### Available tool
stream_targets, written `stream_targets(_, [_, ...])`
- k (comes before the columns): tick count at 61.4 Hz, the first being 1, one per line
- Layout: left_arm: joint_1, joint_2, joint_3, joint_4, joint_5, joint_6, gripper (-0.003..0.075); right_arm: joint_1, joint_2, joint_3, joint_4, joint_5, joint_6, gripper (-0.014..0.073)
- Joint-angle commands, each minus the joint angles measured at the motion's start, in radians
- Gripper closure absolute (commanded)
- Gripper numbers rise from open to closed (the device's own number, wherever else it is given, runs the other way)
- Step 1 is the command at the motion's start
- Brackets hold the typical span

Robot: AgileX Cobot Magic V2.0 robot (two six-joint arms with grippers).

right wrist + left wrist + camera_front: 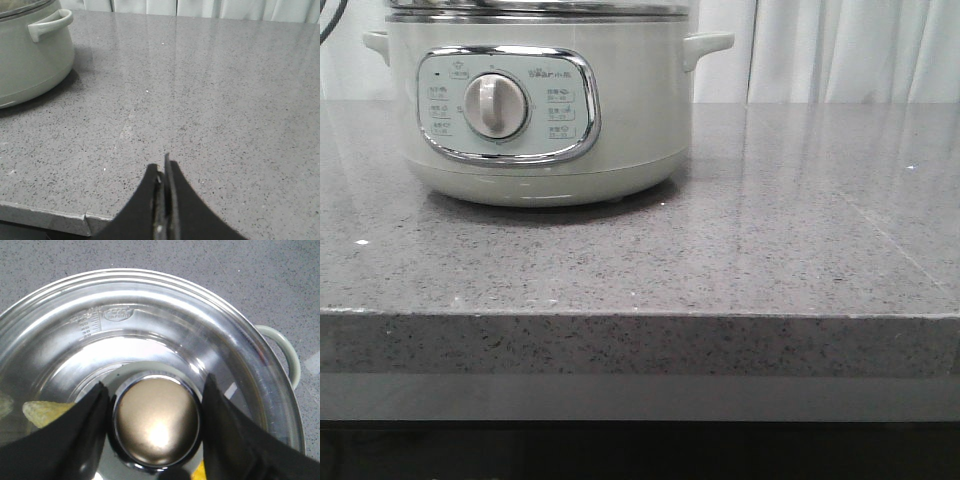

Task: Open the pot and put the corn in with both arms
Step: 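Lower the glass lid onto the pot with the left gripper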

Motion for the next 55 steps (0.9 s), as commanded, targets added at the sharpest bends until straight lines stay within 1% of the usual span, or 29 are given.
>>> stream_targets(1, [-0.003,-0.064,-0.035,-0.032,-0.029,-0.01,0.0637,-0.004,0.01,-0.023,0.002,-0.083,-0.002,0.0702])
stream_targets(9, [-0.003,-0.064,-0.035,-0.005,-0.023,-0.014,0.0637,-0.004,0.01,-0.022,0.002,-0.083,-0.002,0.0702])
stream_targets(30, [-0.003,-0.064,-0.035,-0.003,0.037,-0.045,0.0637,-0.004,0.01,-0.021,0.002,-0.084,-0.002,0.0702])
stream_targets(55, [-0.003,-0.064,-0.035,-0.003,0.037,-0.072,0.0637,-0.004,0.01,-0.019,0.002,-0.086,-0.002,0.0702])
